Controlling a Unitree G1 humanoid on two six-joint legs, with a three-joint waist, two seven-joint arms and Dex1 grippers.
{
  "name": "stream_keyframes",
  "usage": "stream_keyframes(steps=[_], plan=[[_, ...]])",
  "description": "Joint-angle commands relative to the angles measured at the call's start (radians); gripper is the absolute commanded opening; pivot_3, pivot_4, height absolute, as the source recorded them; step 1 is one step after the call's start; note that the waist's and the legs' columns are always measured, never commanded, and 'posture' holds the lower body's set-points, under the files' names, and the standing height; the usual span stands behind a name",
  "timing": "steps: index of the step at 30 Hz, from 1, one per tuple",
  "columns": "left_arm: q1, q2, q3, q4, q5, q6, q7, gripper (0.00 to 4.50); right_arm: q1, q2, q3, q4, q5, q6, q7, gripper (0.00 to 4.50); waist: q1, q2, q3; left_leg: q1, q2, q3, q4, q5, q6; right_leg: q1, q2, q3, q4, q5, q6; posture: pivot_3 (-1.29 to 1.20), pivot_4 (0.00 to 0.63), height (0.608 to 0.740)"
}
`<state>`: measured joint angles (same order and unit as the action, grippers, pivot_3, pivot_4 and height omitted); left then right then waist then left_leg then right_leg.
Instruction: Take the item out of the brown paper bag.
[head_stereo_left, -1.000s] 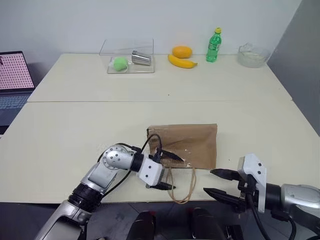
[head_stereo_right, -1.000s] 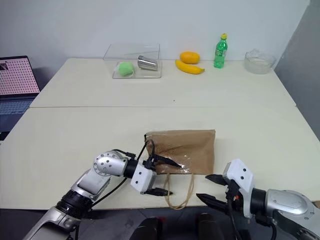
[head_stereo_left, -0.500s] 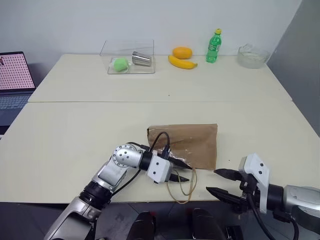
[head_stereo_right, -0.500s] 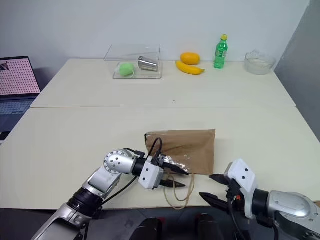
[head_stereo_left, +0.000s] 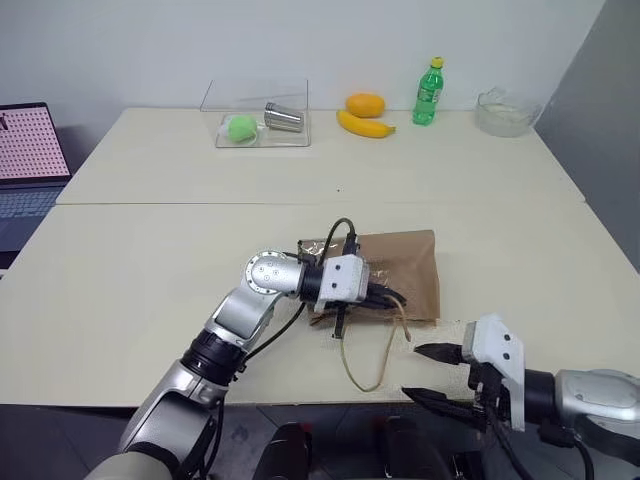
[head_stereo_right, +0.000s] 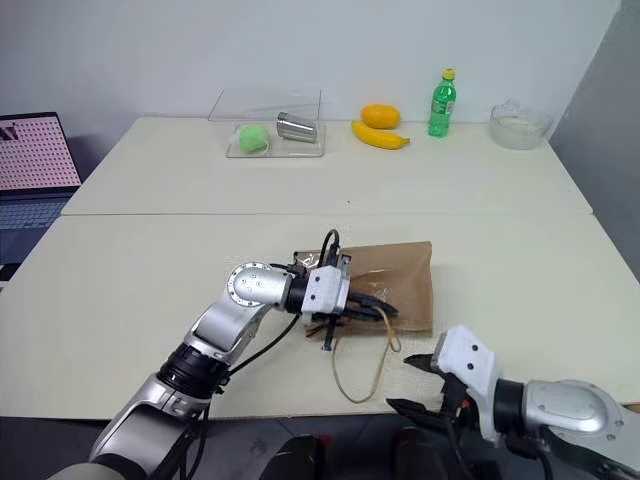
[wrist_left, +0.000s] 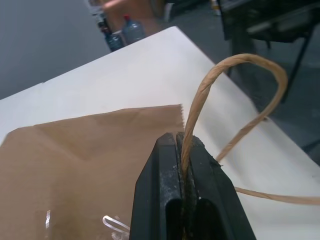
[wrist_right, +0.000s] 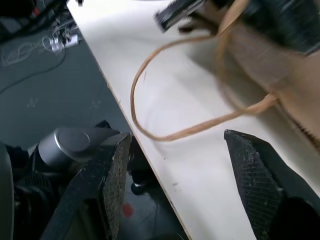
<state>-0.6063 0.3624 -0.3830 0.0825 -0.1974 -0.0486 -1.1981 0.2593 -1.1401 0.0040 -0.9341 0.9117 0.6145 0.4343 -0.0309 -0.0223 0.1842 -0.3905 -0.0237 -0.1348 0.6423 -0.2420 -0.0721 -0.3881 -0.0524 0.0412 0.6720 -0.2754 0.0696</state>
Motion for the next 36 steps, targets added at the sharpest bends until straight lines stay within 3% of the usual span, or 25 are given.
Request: stream_keyframes(steps=[1, 8, 12, 21, 24, 31, 36], plan=[[-0.037, -0.024, 0.022, -0.011, -0.01, 0.011, 0.019, 0.01, -0.061, -0.005, 0.058, -0.113, -0.039, -0.014, -0.017, 3.13, 0.0, 0.0, 0.0, 0.0, 0.0, 0.0, 0.0, 0.0, 0.0, 0.0, 0.0, 0.0, 0.0, 0.0, 0.0, 0.0, 0.15, 0.74], [-0.103, -0.064, 0.04, 0.077, 0.001, -0.019, 0.035, 0.01, -0.343, 0.114, 0.273, -0.104, -0.186, 0.109, -0.063, 3.13, 0.001, 0.0, 0.0, 0.0, 0.0, 0.0, 0.0, 0.0, 0.0, 0.0, 0.0, 0.0, -0.001, 0.0, 0.0, 0.0, 0.15, 0.74], [-0.126, -0.089, 0.033, 0.123, 0.015, -0.05, 0.03, 0.01, -0.452, 0.182, 0.335, -0.066, -0.233, 0.17, -0.044, 3.13, 0.002, 0.0, 0.0, -0.002, 0.0, -0.001, 0.0, 0.0, 0.0, 0.0, 0.0, -0.001, -0.003, 0.001, -0.001, 0.0, 0.15, 0.74], [-0.149, -0.132, 0.031, 0.201, 0.036, -0.127, 0.032, 0.01, -0.487, 0.332, 0.371, 0.074, -0.29, 0.271, -0.038, 3.13, 0.002, 0.0, 0.0, -0.004, -0.001, -0.002, 0.0, 0.0, 0.001, 0.0, 0.0, -0.001, -0.008, 0.005, -0.003, 0.0, 0.15, 0.74], [-0.155, -0.139, 0.036, 0.221, 0.041, -0.147, 0.033, 0.0, -0.472, 0.357, 0.36, 0.099, -0.304, 0.292, -0.043, 2.54, 0.002, 0.0, 0.0, -0.004, -0.001, -0.001, 0.001, -0.001, 0.001, 0.0, -0.001, -0.001, -0.008, 0.005, -0.002, 0.0, 0.15, 0.74], [-0.176, -0.158, 0.045, 0.257, 0.047, -0.182, 0.038, 0.0, -0.445, 0.411, 0.342, 0.128, -0.331, 0.325, -0.05, 0.04, 0.002, 0.0, 0.0, -0.004, -0.001, -0.001, 0.001, -0.001, 0.001, 0.0, 0.0, -0.001, -0.008, 0.005, -0.002, 0.0, 0.15, 0.74], [-0.21, -0.145, 0.071, 0.29, 0.037, -0.188, 0.024, 0.0, -0.455, 0.412, 0.393, 0.175, -0.416, 0.308, -0.031, 0.04, 0.001, 0.0, 0.0, -0.004, -0.001, -0.001, 0.001, -0.001, 0.001, 0.0, 0.0, -0.001, -0.008, 0.005, -0.002, 0.0, 0.15, 0.74]])
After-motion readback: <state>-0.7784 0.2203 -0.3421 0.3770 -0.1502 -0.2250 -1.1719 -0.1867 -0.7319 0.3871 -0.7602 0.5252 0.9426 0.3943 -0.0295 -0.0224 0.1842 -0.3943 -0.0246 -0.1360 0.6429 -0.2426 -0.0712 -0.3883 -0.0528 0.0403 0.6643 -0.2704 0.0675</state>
